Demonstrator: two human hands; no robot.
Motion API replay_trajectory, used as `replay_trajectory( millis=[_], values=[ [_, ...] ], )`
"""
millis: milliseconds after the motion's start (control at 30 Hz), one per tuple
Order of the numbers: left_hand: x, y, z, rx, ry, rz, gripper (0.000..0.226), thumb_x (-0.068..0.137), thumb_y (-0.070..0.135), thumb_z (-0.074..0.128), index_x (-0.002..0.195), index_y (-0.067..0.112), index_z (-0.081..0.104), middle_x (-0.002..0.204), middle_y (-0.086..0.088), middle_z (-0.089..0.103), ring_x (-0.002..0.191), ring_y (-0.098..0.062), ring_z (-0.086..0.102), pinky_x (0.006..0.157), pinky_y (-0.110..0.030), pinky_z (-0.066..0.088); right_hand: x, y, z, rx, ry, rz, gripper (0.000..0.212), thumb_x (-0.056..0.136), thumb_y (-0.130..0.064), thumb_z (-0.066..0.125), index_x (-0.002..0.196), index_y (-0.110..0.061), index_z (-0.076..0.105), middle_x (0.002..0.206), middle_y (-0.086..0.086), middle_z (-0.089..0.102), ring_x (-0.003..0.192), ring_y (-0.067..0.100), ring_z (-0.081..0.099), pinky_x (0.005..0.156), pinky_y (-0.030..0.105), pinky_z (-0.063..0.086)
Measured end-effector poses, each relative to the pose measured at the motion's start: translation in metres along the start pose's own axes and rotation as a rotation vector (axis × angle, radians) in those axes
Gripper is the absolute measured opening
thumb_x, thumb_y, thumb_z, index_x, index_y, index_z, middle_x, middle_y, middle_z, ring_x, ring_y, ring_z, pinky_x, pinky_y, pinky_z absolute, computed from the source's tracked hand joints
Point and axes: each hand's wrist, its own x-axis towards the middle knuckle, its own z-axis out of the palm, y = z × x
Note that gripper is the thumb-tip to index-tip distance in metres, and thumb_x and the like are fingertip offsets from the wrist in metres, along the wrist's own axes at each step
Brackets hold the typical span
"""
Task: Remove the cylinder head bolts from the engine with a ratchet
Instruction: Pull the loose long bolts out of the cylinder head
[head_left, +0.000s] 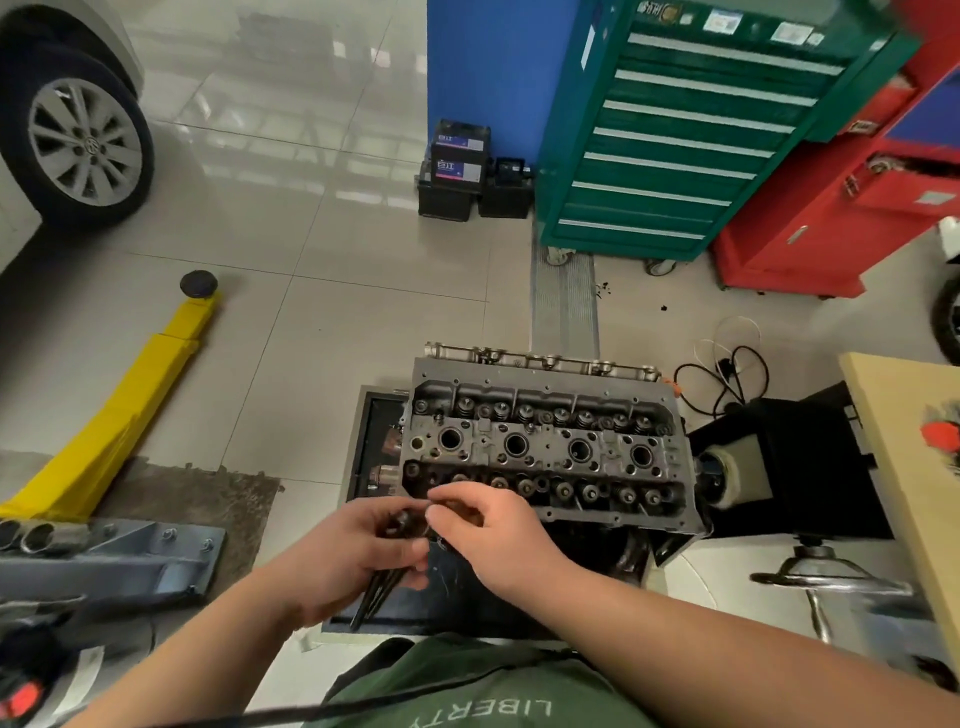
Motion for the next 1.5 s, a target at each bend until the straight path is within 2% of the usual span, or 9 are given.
replay_trajectory(
  millis=[233,400,500,767,1033,1167,1267,1333,1500],
  values=[
    [0.022,0.008,0.011,0.046,0.047,0.007,0.038,0.095,0.012,0.073,0.132,0.013,0.071,0.113,-0.02,0.075,0.101,-0.033,0.075,0.089,-0.039,0.061,-0.018,-0.007,-0.033,-0.007,0.1,-0.031,0.024,0.081,-0.049,0.074,0.104,-0.052,0.071,0.095,-0.021,0.074,0.083,0.0,0.07,0.076,0.021,0.055],
    [0.032,0.034,-0.007,-0.275,0.439,0.106,0.025,0.106,0.014,0.055,0.128,0.006,0.066,0.074,-0.014,0.06,0.063,-0.026,0.059,0.068,-0.042,0.059,-0.013,-0.02,-0.074,0.047,0.301,-0.086,0.013,0.084,-0.026,0.082,0.095,-0.031,0.078,0.084,-0.013,0.072,0.075,0.013,0.071,0.072,0.036,0.064],
    [0.035,0.045,-0.014,-0.244,0.506,0.11,0.027,0.109,0.015,0.052,0.131,0.001,0.06,0.067,-0.007,0.049,0.057,-0.021,0.044,0.062,-0.04,0.046,-0.011,-0.019,-0.073,-0.108,0.318,-0.182,0.013,0.086,-0.022,0.081,0.098,-0.025,0.079,0.089,-0.017,0.069,0.079,0.009,0.069,0.074,0.029,0.061],
    [0.032,0.043,-0.003,-0.438,0.39,0.111,0.036,0.111,0.035,0.039,0.121,0.008,0.061,0.072,-0.009,0.04,0.062,-0.023,0.035,0.066,-0.042,0.038,-0.001,0.002,-0.049,-0.351,0.392,-0.311,0.014,0.09,-0.015,0.075,0.104,-0.015,0.078,0.099,-0.011,0.068,0.094,0.003,0.063,0.086,0.015,0.05],
    [0.039,0.054,0.018,-0.274,0.318,0.32,0.033,0.113,0.026,0.04,0.124,0.003,0.06,0.094,-0.017,0.067,0.086,-0.032,0.063,0.09,-0.052,0.056,0.026,-0.009,-0.024,-0.791,0.401,-0.212,0.027,0.094,-0.047,0.065,0.116,-0.036,0.075,0.12,-0.007,0.06,0.11,0.022,0.051,0.091,0.043,0.045],
    [0.041,0.07,0.031,-0.236,0.242,0.391,0.033,0.112,0.027,0.04,0.123,0.004,0.061,0.108,-0.022,0.07,0.098,-0.038,0.066,0.098,-0.056,0.057,0.015,0.01,-0.018,-0.907,0.246,-0.034,0.051,0.103,-0.053,0.041,0.151,-0.035,0.04,0.158,-0.002,0.033,0.14,0.027,0.032,0.111,0.051,0.034],
    [0.05,0.073,0.04,-0.19,0.145,0.389,0.032,0.11,0.031,0.044,0.12,0.008,0.064,0.121,-0.024,0.07,0.113,-0.042,0.067,0.099,-0.053,0.058,-0.003,0.011,-0.023,-0.629,0.268,-0.106,0.048,0.104,-0.044,0.044,0.15,-0.035,0.04,0.155,-0.008,0.039,0.14,0.02,0.033,0.113,0.051,0.036],
    [0.061,0.07,0.052,-0.069,0.061,0.375,0.029,0.107,0.036,0.05,0.118,0.015,0.067,0.126,-0.019,0.072,0.118,-0.041,0.067,0.096,-0.051,0.058,-0.014,0.004,-0.034,-0.26,0.363,-0.138,0.032,0.1,-0.041,0.052,0.131,-0.039,0.057,0.129,-0.018,0.057,0.126,0.01,0.046,0.105,0.043,0.044],
    [0.082,0.064,0.104,0.194,-0.096,0.392,0.016,0.105,0.029,0.058,0.11,0.027,0.072,0.132,-0.001,0.073,0.125,-0.022,0.067,0.098,-0.041,0.058,-0.033,-0.004,-0.061,-0.037,0.488,-0.018,0.025,0.092,-0.053,0.061,0.109,-0.037,0.068,0.09,-0.026,0.07,0.092,-0.006,0.065,0.078,0.015,0.051]
  ],
)
